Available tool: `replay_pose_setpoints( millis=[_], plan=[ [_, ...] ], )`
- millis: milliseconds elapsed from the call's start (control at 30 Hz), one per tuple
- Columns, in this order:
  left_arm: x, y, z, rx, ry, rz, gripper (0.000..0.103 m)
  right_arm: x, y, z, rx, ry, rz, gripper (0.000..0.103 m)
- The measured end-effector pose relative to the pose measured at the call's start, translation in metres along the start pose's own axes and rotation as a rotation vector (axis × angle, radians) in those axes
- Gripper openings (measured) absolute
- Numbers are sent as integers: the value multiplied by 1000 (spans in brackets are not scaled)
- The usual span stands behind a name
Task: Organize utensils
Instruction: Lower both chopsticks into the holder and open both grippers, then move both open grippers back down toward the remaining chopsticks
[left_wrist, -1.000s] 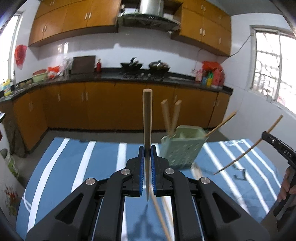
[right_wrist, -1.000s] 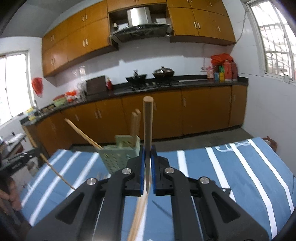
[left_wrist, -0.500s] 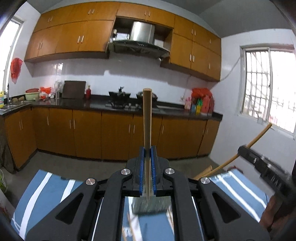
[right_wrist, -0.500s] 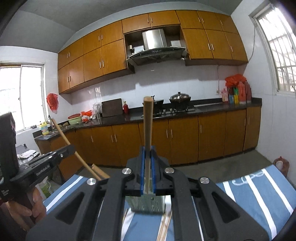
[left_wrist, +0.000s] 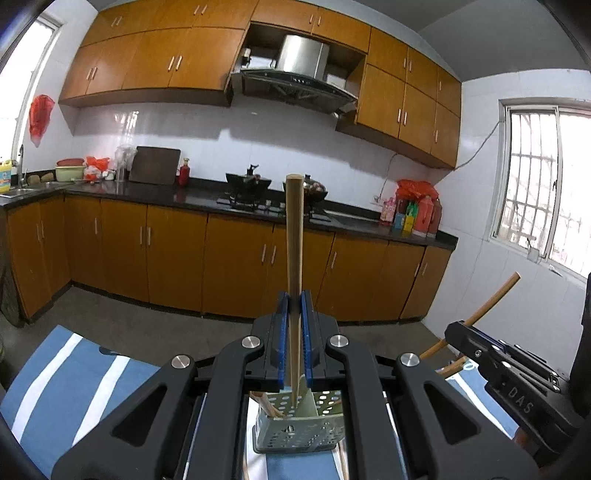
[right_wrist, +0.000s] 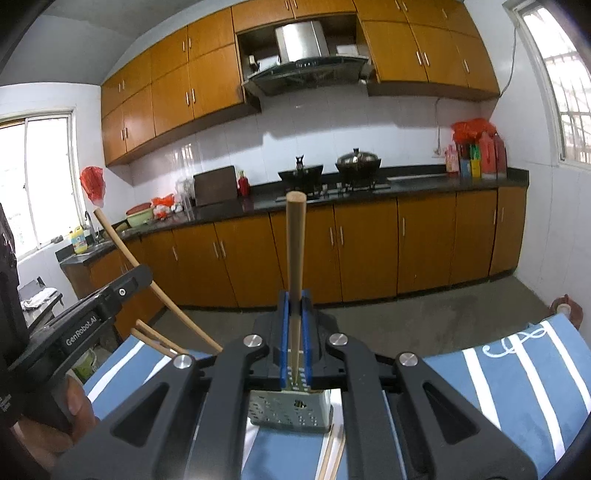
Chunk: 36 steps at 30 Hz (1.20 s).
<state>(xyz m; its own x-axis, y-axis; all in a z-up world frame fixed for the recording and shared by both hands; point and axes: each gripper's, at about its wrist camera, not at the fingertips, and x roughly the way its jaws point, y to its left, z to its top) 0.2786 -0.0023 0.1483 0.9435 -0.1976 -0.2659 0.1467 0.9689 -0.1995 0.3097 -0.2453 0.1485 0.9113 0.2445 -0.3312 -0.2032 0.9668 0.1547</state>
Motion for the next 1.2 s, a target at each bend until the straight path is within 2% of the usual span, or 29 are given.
replay_pose_setpoints(
  millis=[200, 667, 833, 1033, 1200],
  plan=[
    [10, 1, -10, 4, 63, -14, 7, 13, 2, -10, 4, 39, 12, 9],
    [-5, 8, -1, -22, 54, -12, 9, -16, 1, -10, 9, -9, 13, 13],
    [-13, 7, 2, -19, 33, -10, 25, -34, -1, -11, 13, -41, 8, 18],
    [-18, 6, 4, -21, 31, -10, 25, -48, -7, -15, 15, -44, 2, 18],
    [-39, 19, -6, -4, 51, 17, 25, -68, -22, -38, 32, -23, -29, 18]
  ],
)
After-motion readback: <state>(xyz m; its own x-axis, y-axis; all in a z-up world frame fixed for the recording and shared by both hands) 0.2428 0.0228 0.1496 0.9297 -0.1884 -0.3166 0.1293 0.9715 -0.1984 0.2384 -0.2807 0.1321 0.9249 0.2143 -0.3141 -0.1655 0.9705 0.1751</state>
